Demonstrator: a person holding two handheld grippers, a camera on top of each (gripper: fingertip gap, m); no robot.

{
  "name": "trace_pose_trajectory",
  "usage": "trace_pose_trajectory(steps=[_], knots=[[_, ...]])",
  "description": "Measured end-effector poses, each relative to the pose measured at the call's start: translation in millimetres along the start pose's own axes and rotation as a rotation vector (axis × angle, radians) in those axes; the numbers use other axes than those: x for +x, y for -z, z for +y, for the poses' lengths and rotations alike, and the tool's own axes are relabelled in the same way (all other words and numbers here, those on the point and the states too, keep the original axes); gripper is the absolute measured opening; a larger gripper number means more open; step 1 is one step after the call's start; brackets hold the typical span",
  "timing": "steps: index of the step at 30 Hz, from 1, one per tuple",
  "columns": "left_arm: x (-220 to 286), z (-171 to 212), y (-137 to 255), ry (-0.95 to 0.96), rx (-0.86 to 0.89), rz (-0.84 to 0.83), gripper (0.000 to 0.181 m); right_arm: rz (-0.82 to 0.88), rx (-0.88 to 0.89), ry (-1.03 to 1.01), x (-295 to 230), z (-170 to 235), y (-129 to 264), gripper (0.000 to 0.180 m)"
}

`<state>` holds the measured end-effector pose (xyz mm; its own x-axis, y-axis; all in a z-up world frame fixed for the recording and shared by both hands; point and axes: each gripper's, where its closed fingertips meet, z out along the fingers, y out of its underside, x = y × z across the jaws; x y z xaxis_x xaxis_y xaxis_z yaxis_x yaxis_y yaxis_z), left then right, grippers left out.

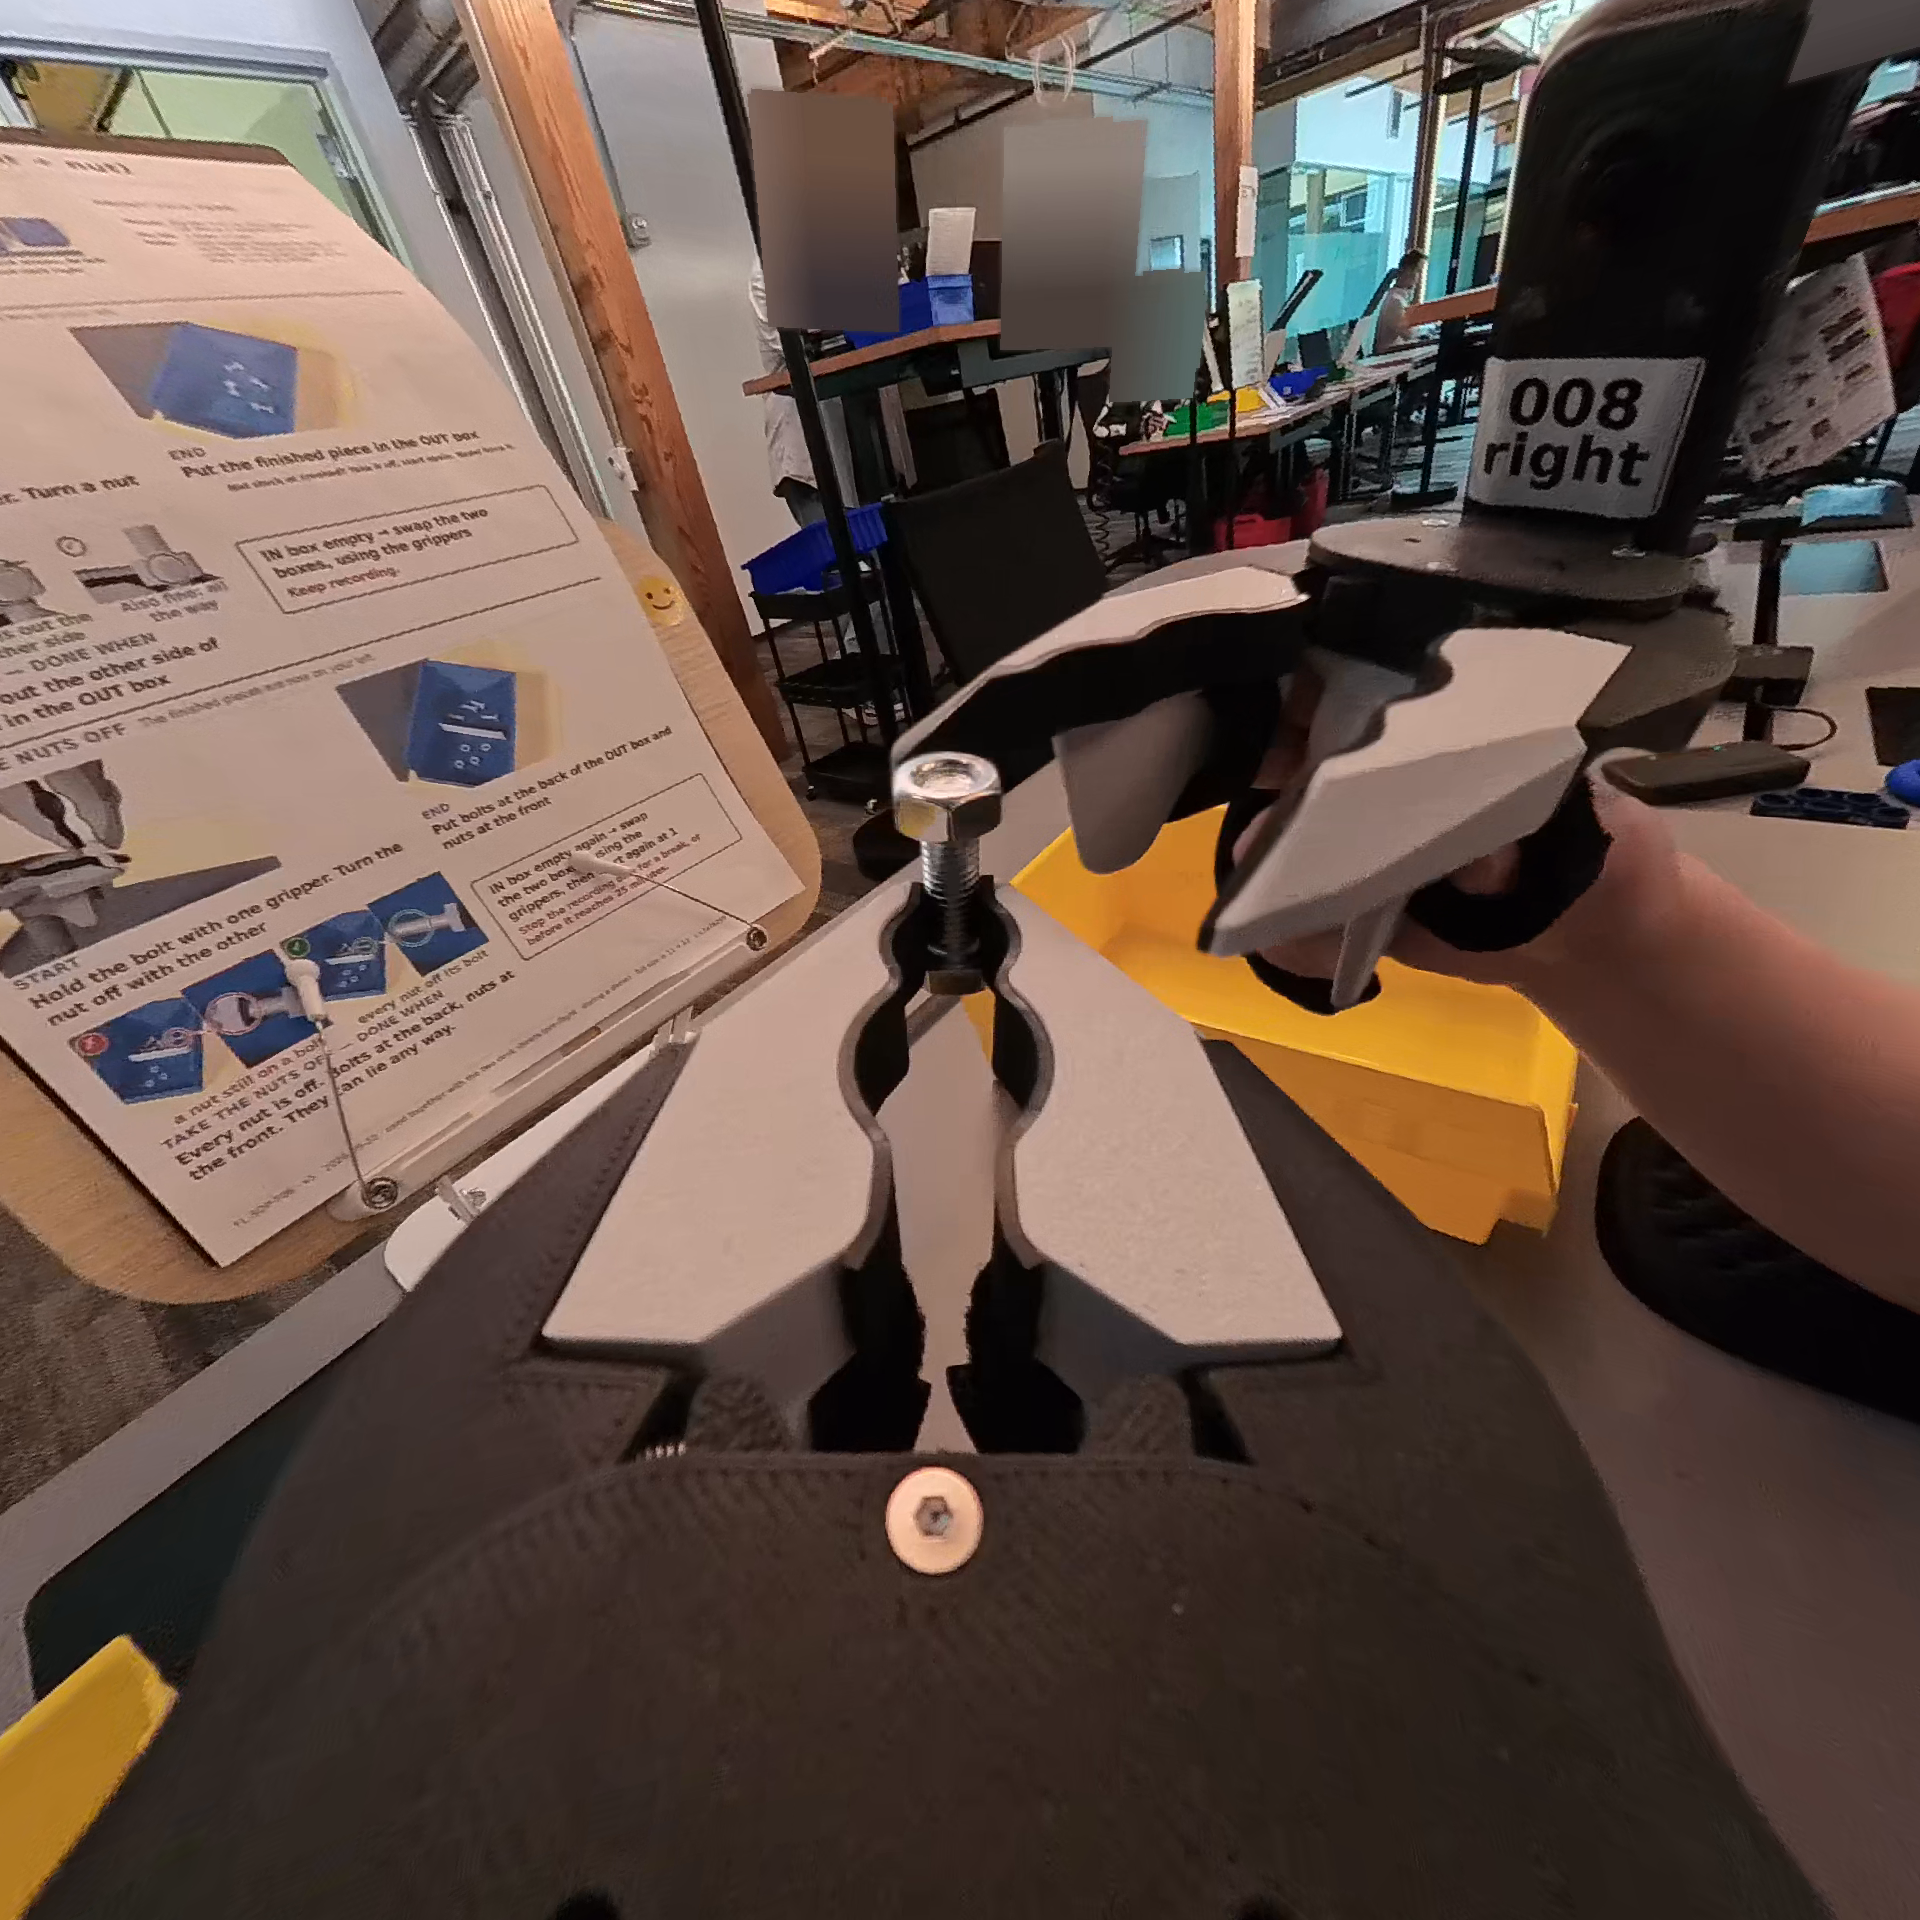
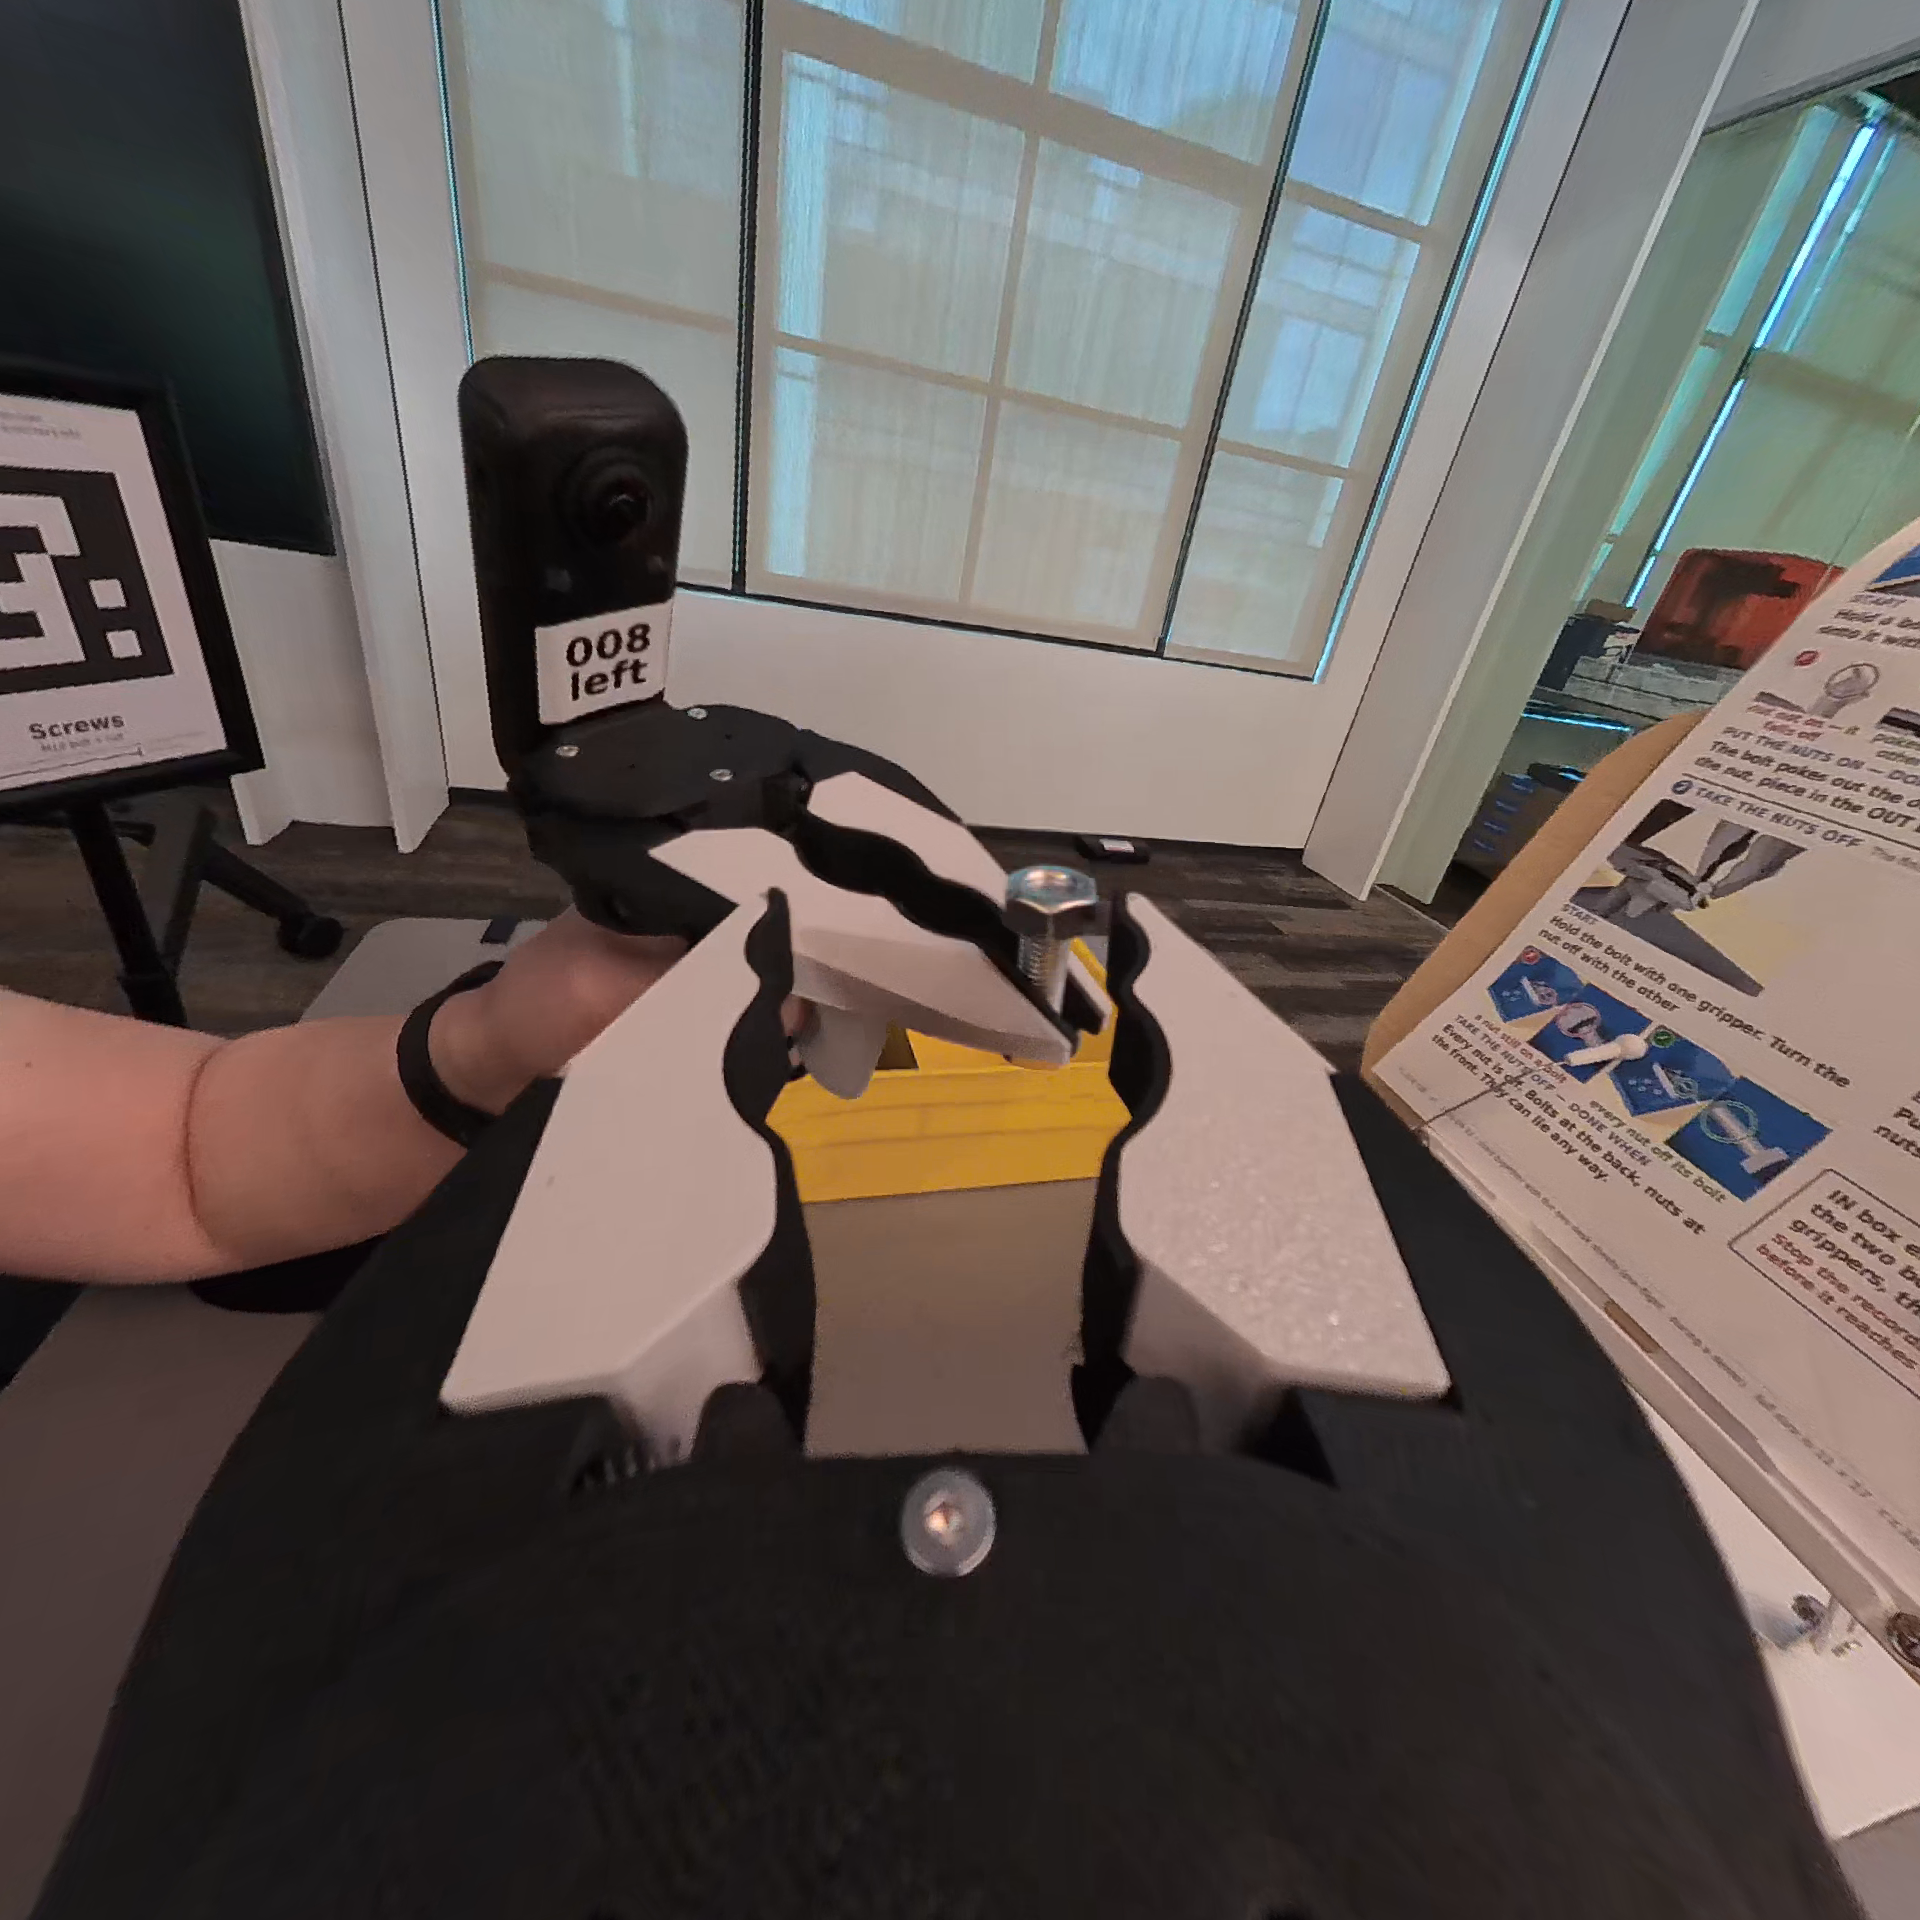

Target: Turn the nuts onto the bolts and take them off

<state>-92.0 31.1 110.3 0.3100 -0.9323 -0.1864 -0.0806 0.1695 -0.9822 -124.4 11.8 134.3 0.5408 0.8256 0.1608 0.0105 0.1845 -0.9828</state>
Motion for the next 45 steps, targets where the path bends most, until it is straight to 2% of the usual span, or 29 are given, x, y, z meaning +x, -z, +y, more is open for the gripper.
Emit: trace_pose_trajectory(steps=[3, 4, 6, 8, 11, 15, 16, 17, 18, 20, 23, 27, 29, 30, 31, 33, 35, 39, 41, 42, 43, 45], knots=[[-1.7, 1.2, -0.3, -0.011, -0.004, -0.012, 0.007, 0.009, -0.036, 0.040, -1.2, 4.2, -0.7, 0.057], [-2.5, 0.8, 0.4, -0.003, -0.002, -0.009, 0.007, 0.019, -0.041, 0.049, 0.6, 3.8, 1.3, 0.052], [-5.6, -1.2, 2.6, 0.015, 0.011, -0.014, 0.007, -0.005, -0.031, 0.043, -1.0, 0.6, 6.3, 0.030], [-6.5, -3.0, 4.1, 0.021, 0.019, -0.010, 0.007, 0.004, 0.007, 0.002, 3.1, -5.2, 8.3, 0.037], [-2.0, -4.2, 3.3, 0.018, 0.024, 0.008, 0.007, 0.026, 0.042, -0.006, 6.4, -8.0, 5.7, 0.062], [-1.1, -1.8, 1.4, 0.010, 0.014, 0.006, 0.007, -0.028, 0.011, 0.006, -4.9, -3.9, 1.8, 0.060], [-3.3, -2.0, 2.5, 0.014, 0.014, -0.001, 0.007, -0.037, 0.000, 0.006, -6.2, -3.6, 2.9, 0.057], [-6.6, -2.4, 3.8, 0.022, 0.016, -0.010, 0.007, -0.080, -0.003, 0.011, -12.6, -4.9, 5.9, 0.036], [-8.3, -3.6, 5.2, 0.033, 0.025, -0.010, 0.007, -0.116, 0.011, 0.001, -17.9, -9.0, 8.8, 0.026], [-6.3, -5.4, 6.1, 0.056, 0.035, 0.016, 0.007, -0.071, 0.079, -0.026, -10.4, -20.5, 12.1, 0.036], [2.6, -3.9, 2.3, 0.044, 0.026, 0.043, 0.007, -0.009, 0.052, -0.028, -0.2, -13.0, 6.6, 0.068], [5.7, -1.3, -0.6, 0.011, 0.012, 0.034, 0.007, -0.053, -0.004, -0.017, -9.6, -2.9, -0.2, 0.069], [-1.2, -1.2, 2.0, 0.021, 0.010, 0.010, 0.007, -0.044, -0.029, -0.014, -7.6, -2.3, 4.2, 0.055], [-5.7, -2.2, 3.9, 0.032, 0.016, -0.004, 0.007, -0.103, -0.033, -0.018, -14.8, -3.6, 8.6, 0.026], [-8.2, -3.9, 5.8, 0.043, 0.028, -0.005, 0.007, -0.119, -0.008, -0.045, -15.7, -8.9, 11.4, 0.025], [-7.0, -6.1, 7.1, 0.071, 0.038, 0.020, 0.007, -0.078, 0.043, -0.070, -7.0, -16.1, 13.3, 0.036], [-0.8, -6.1, 5.3, 0.074, 0.040, 0.049, 0.007, -0.021, 0.033, -0.062, 2.6, -11.3, 10.2, 0.057], [7.7, -2.5, 0.2, 0.047, 0.019, 0.065, 0.007, -0.049, -0.006, -0.058, -4.0, -2.6, 2.7, 0.061], [1.4, -2.6, 1.9, 0.046, 0.022, 0.036, 0.007, -0.051, -0.028, -0.037, -6.2, -1.9, 4.4, 0.056], [-3.5, -3.6, 4.0, 0.059, 0.027, 0.021, 0.007, -0.106, -0.042, -0.017, -14.8, -1.9, 8.2, 0.026], [-7.6, -4.9, 6.2, 0.074, 0.036, 0.015, 0.007, -0.147, -0.037, -0.023, -21.0, -5.1, 11.3, 0.015], [-8.2, -7.9, 8.9, 0.107, 0.053, 0.041, 0.007, -0.093, 0.013, -0.044, -12.1, -14.3, 13.7, 0.024]])
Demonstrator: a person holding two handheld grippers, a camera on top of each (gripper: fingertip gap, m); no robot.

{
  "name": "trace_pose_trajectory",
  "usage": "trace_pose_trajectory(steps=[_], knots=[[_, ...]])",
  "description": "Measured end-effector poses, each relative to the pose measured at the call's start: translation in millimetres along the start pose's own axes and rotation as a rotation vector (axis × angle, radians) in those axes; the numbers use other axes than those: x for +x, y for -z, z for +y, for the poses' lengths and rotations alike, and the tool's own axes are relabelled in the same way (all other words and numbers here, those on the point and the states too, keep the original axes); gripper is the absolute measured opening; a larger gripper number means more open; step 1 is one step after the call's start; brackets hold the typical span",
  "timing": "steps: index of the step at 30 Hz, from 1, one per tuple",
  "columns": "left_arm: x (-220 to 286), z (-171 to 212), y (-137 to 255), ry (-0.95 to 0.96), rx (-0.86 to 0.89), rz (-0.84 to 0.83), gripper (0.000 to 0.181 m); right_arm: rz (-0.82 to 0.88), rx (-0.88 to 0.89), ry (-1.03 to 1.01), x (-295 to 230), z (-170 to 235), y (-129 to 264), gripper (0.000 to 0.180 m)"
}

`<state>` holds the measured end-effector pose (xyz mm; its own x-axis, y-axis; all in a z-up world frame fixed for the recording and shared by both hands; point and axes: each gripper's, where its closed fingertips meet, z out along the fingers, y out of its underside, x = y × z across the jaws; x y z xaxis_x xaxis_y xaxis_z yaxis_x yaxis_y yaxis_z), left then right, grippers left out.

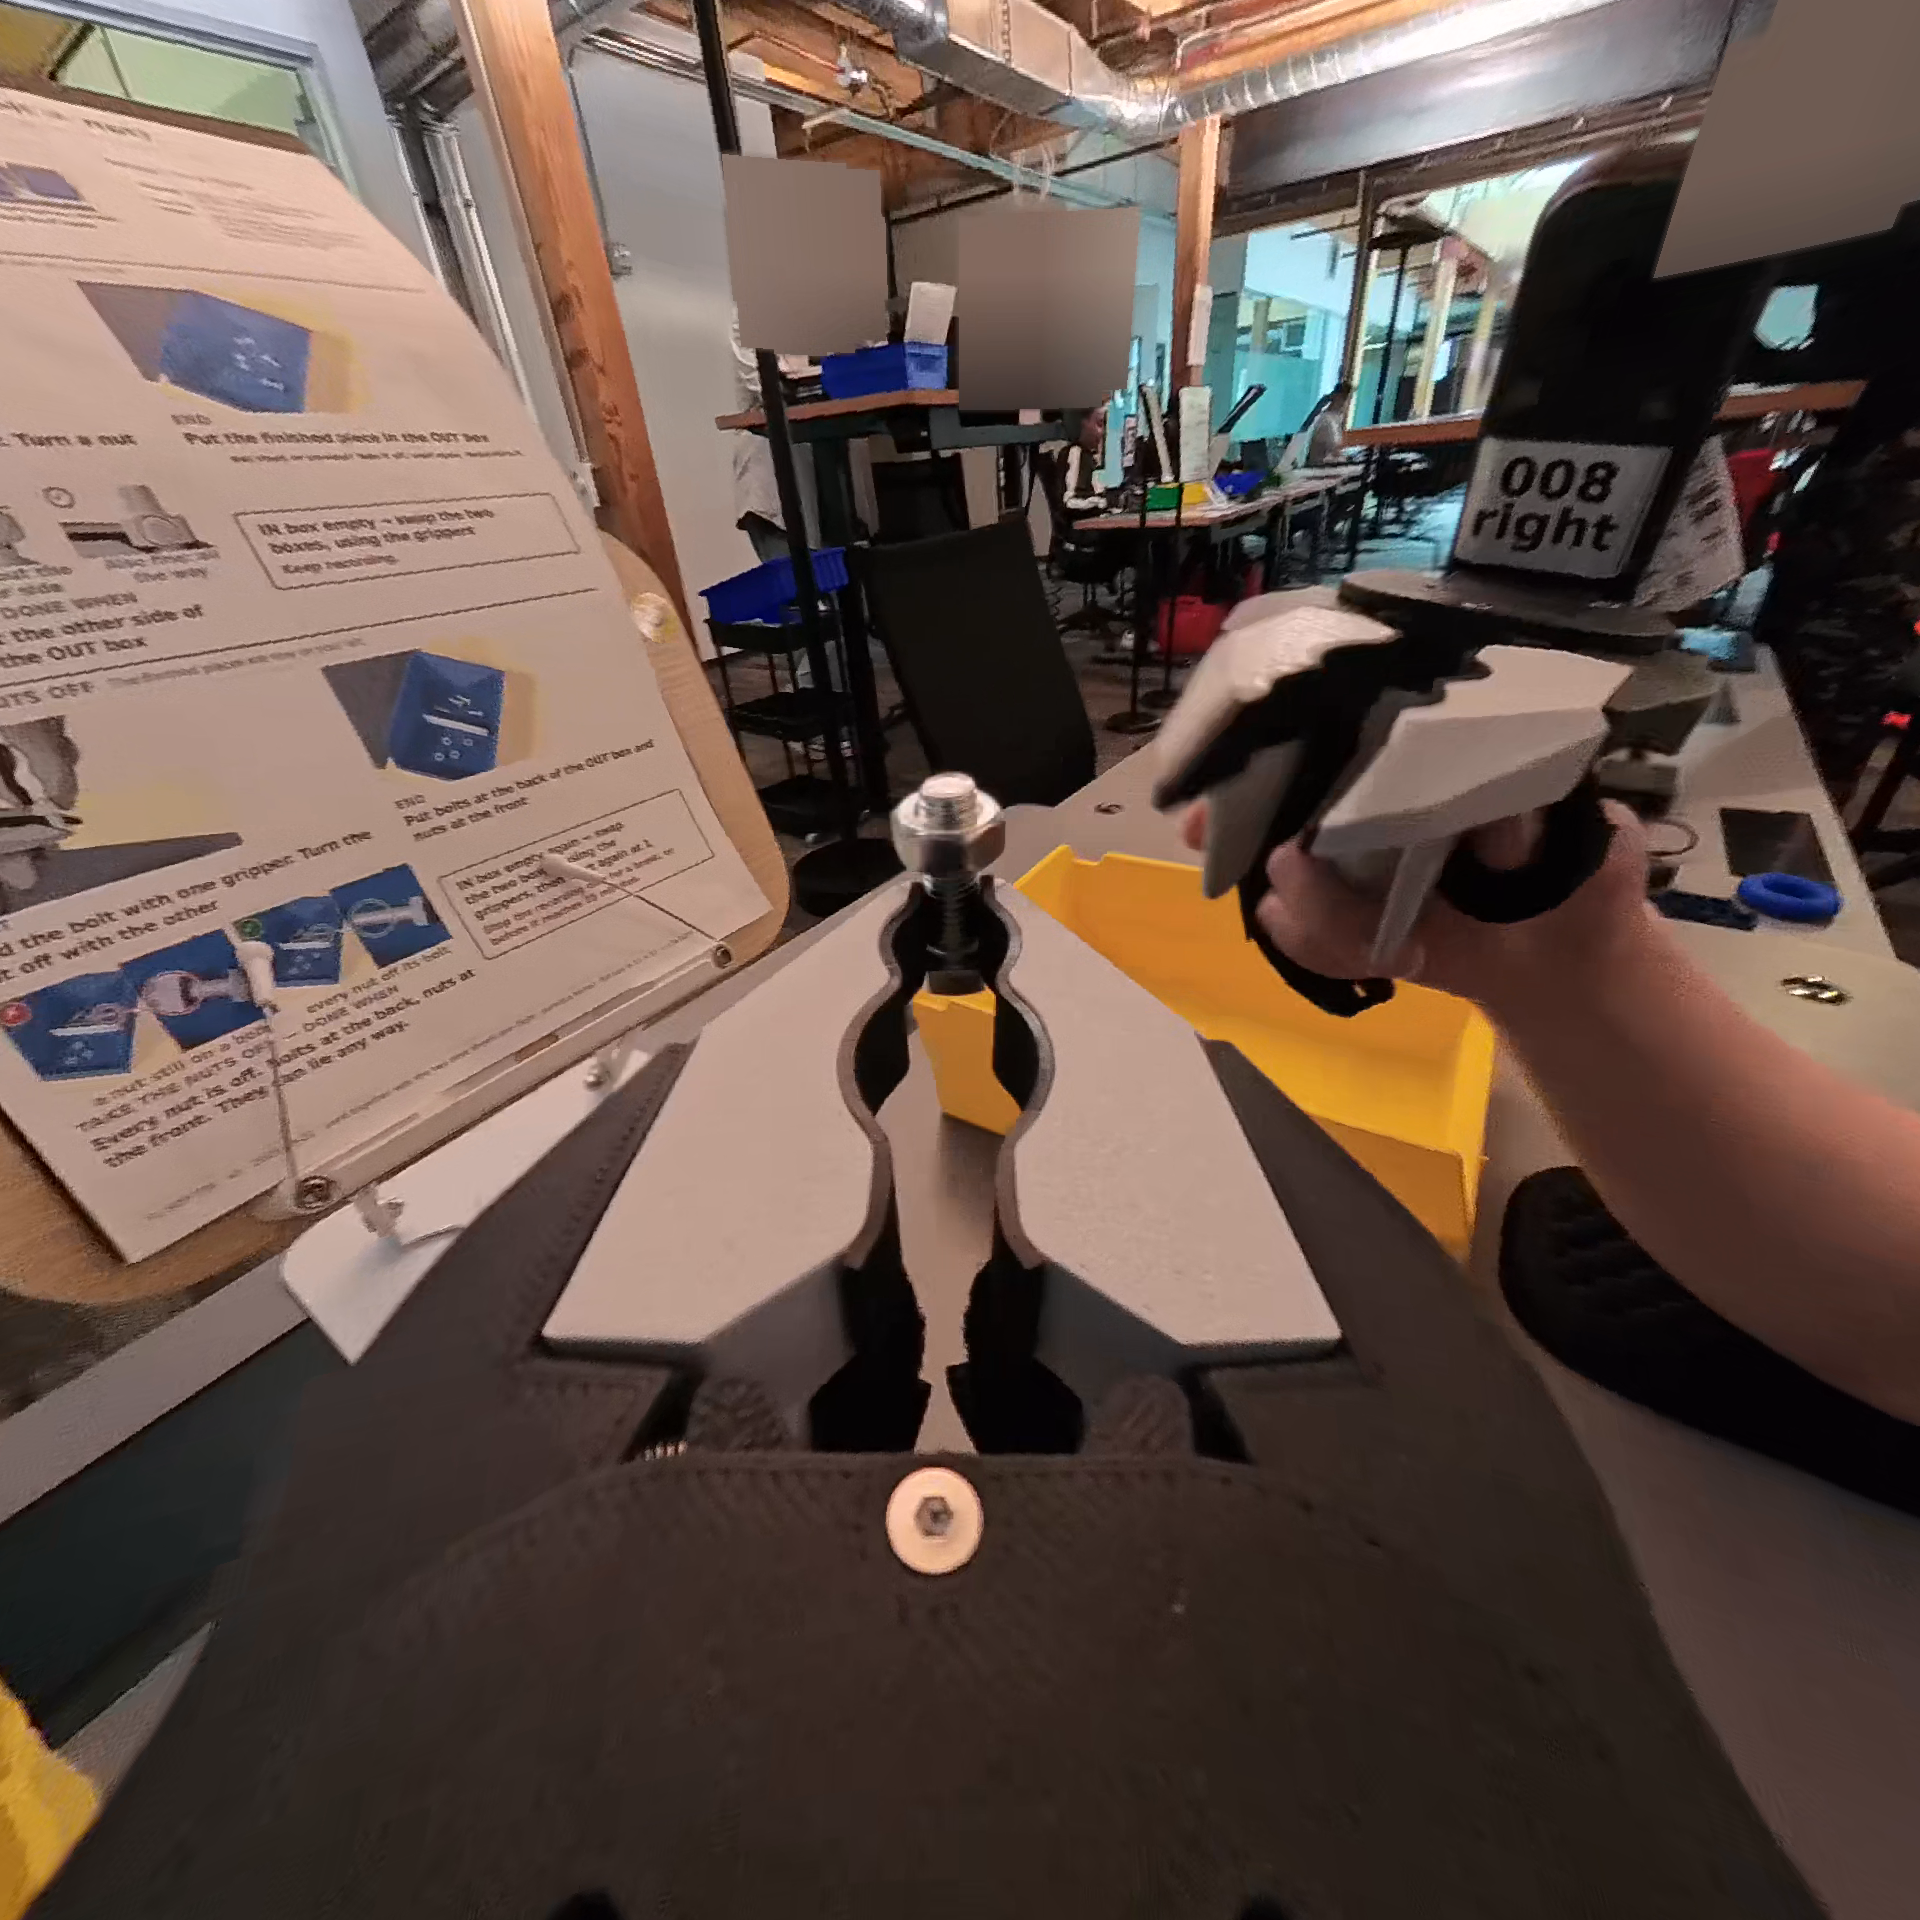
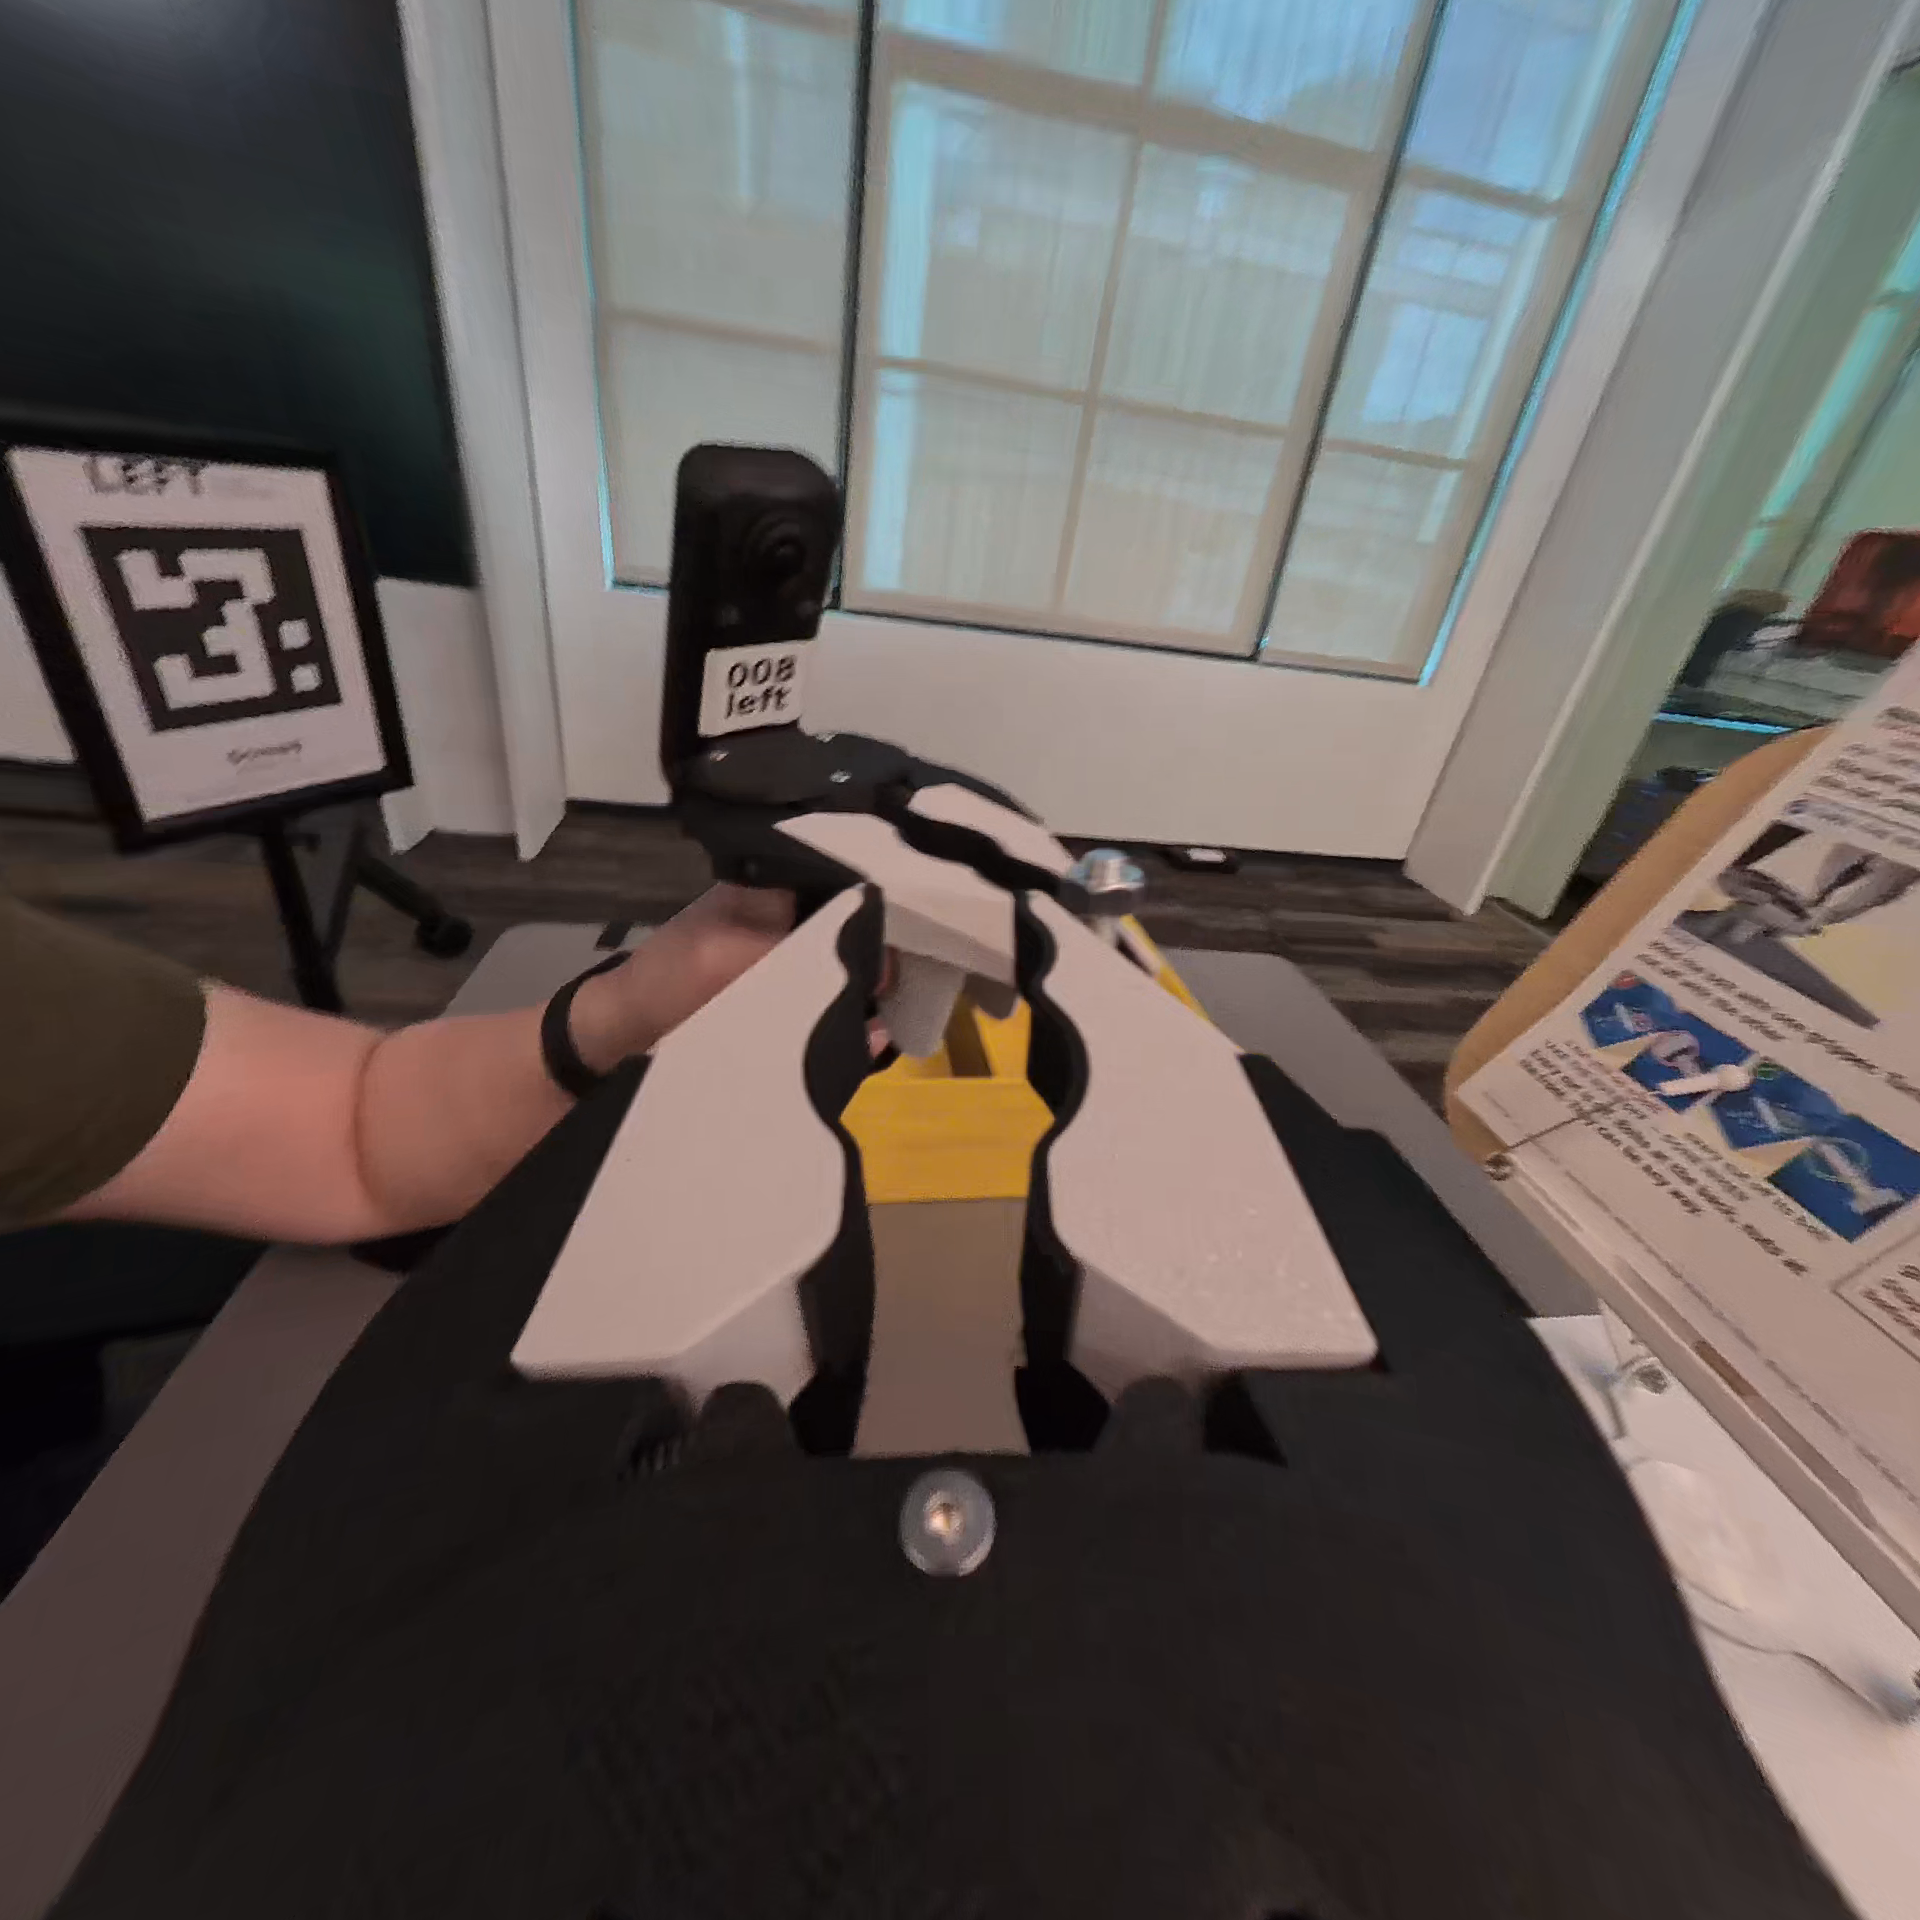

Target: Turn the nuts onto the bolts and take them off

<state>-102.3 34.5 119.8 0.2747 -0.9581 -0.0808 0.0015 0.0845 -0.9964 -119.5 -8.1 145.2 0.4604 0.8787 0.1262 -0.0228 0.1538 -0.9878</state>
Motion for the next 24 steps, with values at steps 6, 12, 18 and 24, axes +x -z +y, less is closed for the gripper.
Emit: trace_pose_trajectory(steps=[6, 12, 18, 24], knots=[[18.0, 5.8, -8.1, -0.013, -0.025, 0.067, 0.007, 0.040, -0.034, -0.019, 8.6, 13.6, -10.9, 0.060], [-5.1, 0.0, 1.6, 0.016, -0.001, -0.016, 0.007, -0.053, -0.044, 0.042, -13.2, 4.9, -2.9, 0.010], [13.1, 2.3, -4.2, 0.045, -0.010, 0.083, 0.007, 0.086, -0.017, 0.006, 14.8, 8.9, -5.8, 0.048], [13.1, 2.7, -4.7, 0.051, -0.009, 0.086, 0.007, 0.061, -0.054, 0.033, 8.7, 11.0, -4.1, 0.043]])
